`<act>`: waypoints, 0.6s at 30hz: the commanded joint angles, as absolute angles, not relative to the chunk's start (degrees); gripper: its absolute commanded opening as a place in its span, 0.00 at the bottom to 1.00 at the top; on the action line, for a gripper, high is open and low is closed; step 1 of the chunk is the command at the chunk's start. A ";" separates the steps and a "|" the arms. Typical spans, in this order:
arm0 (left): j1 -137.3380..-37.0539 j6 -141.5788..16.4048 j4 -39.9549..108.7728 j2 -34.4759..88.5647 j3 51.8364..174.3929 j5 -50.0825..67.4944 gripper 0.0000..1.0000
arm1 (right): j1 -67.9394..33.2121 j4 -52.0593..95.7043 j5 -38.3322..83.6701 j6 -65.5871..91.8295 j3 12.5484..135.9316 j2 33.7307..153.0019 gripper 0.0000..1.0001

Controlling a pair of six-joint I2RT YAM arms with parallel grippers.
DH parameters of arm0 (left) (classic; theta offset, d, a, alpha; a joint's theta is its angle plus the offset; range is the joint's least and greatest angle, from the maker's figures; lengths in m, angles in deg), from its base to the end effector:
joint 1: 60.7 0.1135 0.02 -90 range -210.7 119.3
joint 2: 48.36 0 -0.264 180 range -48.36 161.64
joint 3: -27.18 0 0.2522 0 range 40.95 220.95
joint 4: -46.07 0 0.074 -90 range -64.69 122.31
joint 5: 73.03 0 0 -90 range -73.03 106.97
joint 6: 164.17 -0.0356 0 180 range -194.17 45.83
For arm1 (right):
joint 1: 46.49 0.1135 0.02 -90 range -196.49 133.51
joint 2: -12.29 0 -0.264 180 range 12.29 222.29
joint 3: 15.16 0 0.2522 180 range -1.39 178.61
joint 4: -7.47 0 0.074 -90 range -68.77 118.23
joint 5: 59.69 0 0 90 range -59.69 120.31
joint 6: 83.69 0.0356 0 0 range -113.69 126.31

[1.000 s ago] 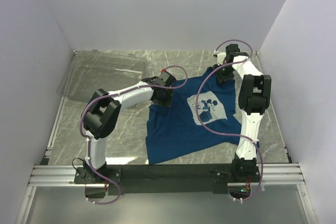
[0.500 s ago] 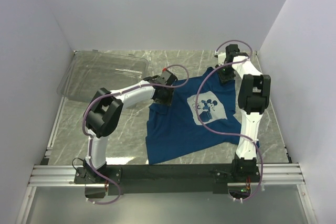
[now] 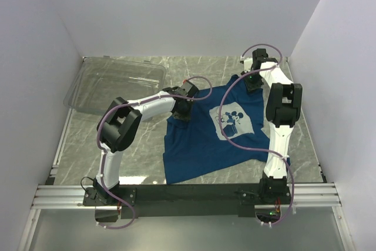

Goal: Fold and stack the t-shirts
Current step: Flatten the tshirt out

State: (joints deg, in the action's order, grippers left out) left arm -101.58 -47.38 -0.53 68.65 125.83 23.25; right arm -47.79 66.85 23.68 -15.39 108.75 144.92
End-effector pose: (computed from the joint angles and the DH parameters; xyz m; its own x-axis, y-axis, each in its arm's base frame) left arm 0.3243 -0.2756 0.1702 -0.8889 0.1769 -0.4225 0.2407 0.9652 -0.1023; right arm 0.4888 -0.0070 0.1680 -0.8543 -0.3480 -0.3862 -0.3620 0.9314 -0.0384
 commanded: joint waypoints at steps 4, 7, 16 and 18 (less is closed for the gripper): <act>-101.65 -48.59 -0.92 66.87 127.51 23.38 0.00 | -48.25 68.24 24.07 -15.31 112.24 146.67 0.17; -101.57 -48.77 -1.18 65.64 128.22 24.26 0.00 | -48.51 67.73 23.28 -15.31 112.07 145.44 0.05; -99.64 -49.73 -1.27 61.59 130.59 25.58 0.00 | -50.88 67.11 20.03 -15.31 111.11 139.21 0.00; -98.49 -49.91 -0.92 61.33 131.20 25.49 0.00 | -51.41 66.93 18.80 -15.31 110.41 137.36 0.00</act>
State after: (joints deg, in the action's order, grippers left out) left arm -100.07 -48.63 -1.80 65.15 128.12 24.37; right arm -50.20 67.38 20.81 -15.43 109.89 144.03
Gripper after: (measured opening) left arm 0.012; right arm 0.010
